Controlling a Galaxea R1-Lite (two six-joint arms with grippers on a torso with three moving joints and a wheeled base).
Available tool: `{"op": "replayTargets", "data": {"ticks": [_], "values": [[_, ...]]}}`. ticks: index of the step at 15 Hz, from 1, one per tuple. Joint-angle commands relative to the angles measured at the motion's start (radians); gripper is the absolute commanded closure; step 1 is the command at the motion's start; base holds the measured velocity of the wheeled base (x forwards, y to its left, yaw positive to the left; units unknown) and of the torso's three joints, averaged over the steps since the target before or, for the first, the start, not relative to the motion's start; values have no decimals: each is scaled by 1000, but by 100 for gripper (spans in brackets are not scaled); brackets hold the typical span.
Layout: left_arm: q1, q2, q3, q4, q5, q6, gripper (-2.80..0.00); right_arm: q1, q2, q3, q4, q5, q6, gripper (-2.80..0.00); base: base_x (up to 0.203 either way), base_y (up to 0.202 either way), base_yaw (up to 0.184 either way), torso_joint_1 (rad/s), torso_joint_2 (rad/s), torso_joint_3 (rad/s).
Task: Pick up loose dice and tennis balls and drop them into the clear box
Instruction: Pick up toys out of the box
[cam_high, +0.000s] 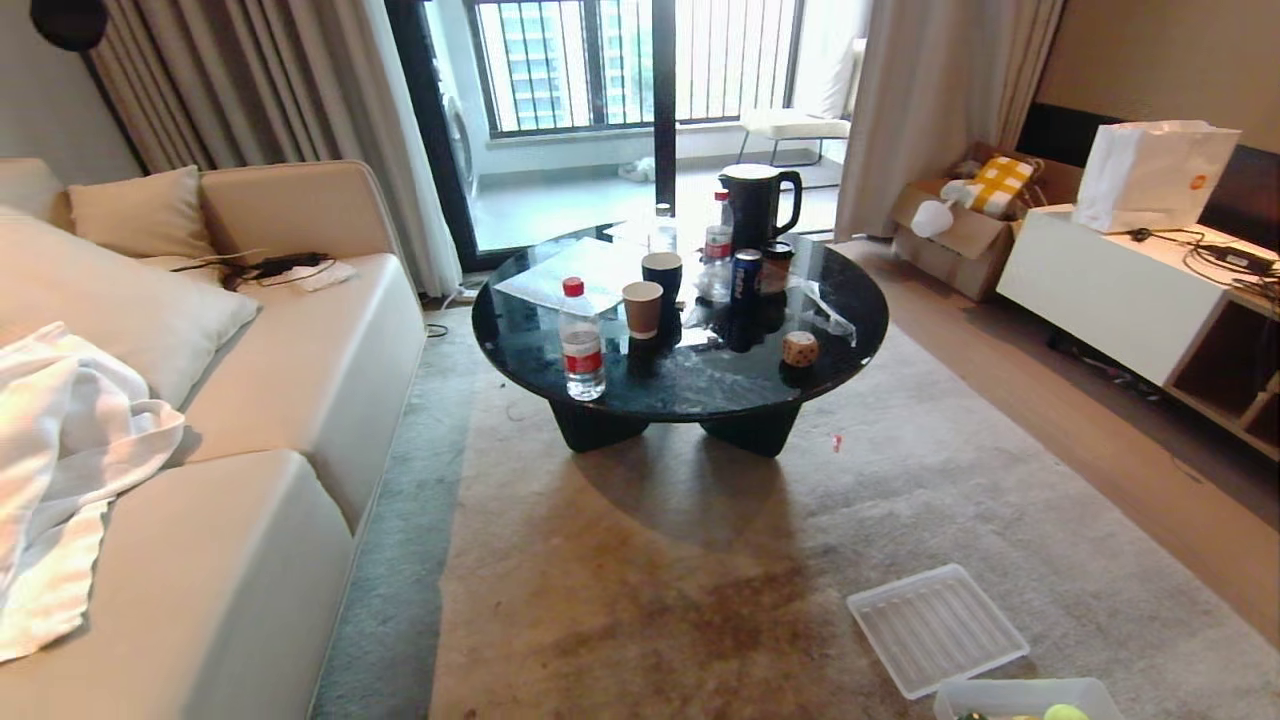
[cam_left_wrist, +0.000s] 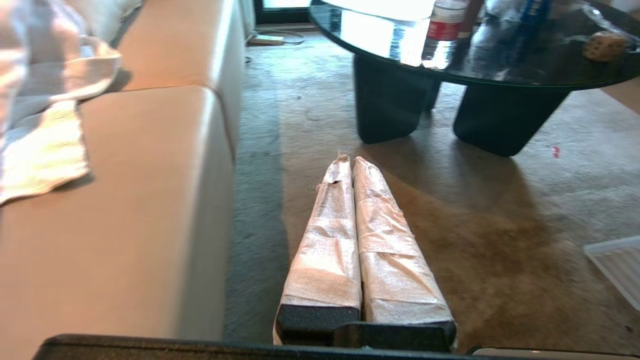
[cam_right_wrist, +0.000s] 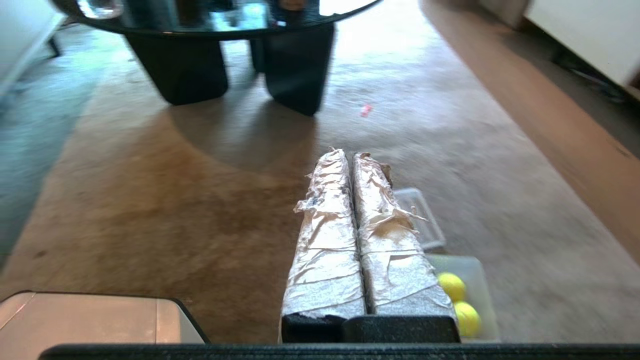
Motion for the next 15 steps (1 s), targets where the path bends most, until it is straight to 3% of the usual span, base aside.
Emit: {"op": "replayTargets", "data": {"ticks": [1,15], "values": [[0,0,0,0,0,0,0,0,1,0,1,0,-1,0,2,-5,100,5,1,5],[0,0,0,0,0,0,0,0,1,0,1,0,-1,0,0,0,0,0,0,0]]}}
